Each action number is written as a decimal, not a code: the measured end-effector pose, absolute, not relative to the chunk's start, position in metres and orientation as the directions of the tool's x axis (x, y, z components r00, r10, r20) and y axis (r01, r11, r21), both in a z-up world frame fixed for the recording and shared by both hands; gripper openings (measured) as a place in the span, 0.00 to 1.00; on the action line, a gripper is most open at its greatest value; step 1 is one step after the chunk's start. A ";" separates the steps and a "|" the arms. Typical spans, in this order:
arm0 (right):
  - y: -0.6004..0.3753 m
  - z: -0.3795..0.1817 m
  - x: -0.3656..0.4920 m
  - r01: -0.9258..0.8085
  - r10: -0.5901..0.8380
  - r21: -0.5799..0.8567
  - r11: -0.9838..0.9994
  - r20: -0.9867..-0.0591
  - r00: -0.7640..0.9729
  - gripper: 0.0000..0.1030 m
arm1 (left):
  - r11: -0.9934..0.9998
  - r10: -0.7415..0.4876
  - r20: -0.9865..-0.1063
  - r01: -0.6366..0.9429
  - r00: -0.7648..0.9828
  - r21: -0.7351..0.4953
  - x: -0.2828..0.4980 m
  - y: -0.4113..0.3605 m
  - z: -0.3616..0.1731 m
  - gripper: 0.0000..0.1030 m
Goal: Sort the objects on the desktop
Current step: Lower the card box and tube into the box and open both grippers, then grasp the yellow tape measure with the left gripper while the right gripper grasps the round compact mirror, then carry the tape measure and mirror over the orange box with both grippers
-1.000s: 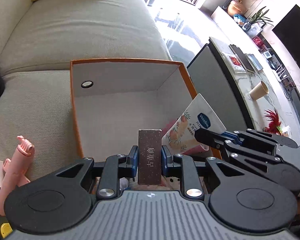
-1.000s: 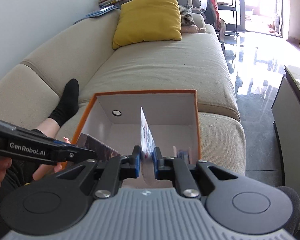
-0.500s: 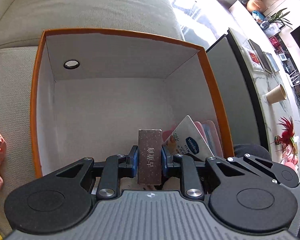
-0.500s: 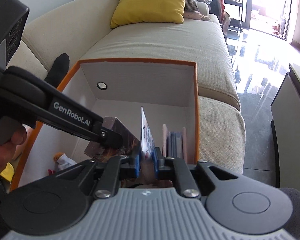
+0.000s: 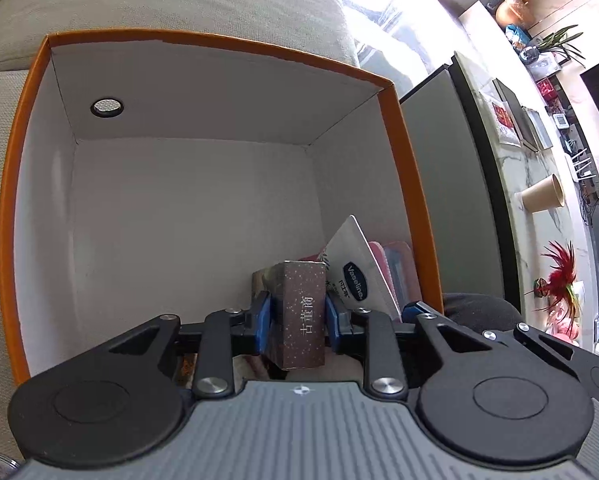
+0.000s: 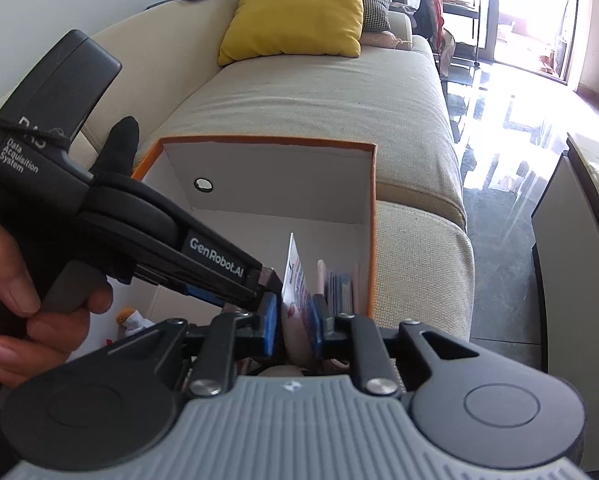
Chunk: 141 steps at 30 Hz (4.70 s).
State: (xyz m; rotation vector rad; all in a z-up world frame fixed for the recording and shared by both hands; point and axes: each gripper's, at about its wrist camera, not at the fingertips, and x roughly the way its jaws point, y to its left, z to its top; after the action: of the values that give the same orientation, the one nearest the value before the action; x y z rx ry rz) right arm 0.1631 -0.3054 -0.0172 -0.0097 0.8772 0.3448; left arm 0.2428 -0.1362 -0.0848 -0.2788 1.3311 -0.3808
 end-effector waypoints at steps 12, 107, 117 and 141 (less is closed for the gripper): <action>-0.311 -0.020 0.166 -0.270 0.288 0.155 0.950 -0.769 0.570 0.17 | 0.888 -0.454 -0.869 0.023 0.195 -0.459 0.246 -0.136 -0.089 0.33; -0.029 -0.102 0.102 -0.548 0.593 0.508 0.665 -0.805 -0.026 0.16 | 0.970 0.046 -0.986 0.228 0.161 0.083 0.117 0.081 -0.111 0.24; -0.058 -0.061 0.098 -0.588 0.616 0.462 0.664 -0.783 0.080 0.13 | 0.995 -0.093 -0.941 0.050 0.325 -0.081 0.103 0.090 -0.067 0.21; -0.229 0.053 0.132 -0.376 0.567 0.424 0.824 -0.619 0.544 0.13 | 0.917 -0.397 -0.736 0.218 0.548 -0.333 0.138 -0.009 0.022 0.21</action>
State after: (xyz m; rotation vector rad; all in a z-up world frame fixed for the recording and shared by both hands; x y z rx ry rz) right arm 0.1315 -0.2288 0.0533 0.2534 0.8231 0.5664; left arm 0.1380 -0.0086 0.0224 -0.2124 0.9219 -0.3673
